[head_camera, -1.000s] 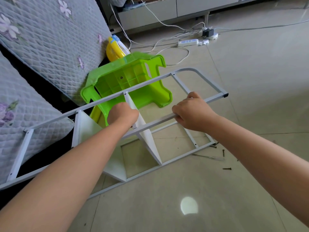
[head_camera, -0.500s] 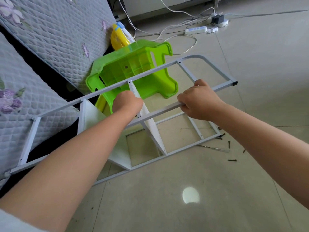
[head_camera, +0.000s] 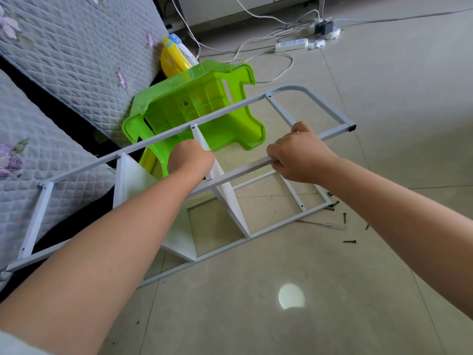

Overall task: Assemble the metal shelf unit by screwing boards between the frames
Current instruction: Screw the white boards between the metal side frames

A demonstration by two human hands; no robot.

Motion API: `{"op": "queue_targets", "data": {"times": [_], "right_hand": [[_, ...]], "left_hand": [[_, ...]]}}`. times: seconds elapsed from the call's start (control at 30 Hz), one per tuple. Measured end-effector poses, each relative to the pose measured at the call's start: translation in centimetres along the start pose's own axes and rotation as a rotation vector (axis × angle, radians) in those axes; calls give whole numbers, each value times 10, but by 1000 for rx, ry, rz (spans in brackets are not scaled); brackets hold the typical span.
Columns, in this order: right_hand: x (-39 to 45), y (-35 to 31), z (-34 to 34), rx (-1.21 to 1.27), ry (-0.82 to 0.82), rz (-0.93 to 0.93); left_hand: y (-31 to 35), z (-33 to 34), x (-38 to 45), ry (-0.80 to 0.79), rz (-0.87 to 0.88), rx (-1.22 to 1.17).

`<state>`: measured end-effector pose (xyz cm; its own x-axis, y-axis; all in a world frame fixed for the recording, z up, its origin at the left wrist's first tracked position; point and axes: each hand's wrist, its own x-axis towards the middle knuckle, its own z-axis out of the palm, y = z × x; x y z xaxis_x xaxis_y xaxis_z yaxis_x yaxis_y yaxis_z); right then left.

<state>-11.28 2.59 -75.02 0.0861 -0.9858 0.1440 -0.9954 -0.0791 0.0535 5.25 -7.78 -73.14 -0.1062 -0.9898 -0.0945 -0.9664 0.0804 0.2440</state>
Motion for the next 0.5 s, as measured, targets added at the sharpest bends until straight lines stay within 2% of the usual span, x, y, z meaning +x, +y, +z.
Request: {"op": "queue_targets", "data": {"times": [0.23, 0.5], "right_hand": [[2, 2, 1, 4, -25, 4], [-1, 7, 4, 20, 0, -1]], "left_hand": [[4, 0, -2, 11, -10, 22], [4, 2, -5, -62, -28, -60]]}}
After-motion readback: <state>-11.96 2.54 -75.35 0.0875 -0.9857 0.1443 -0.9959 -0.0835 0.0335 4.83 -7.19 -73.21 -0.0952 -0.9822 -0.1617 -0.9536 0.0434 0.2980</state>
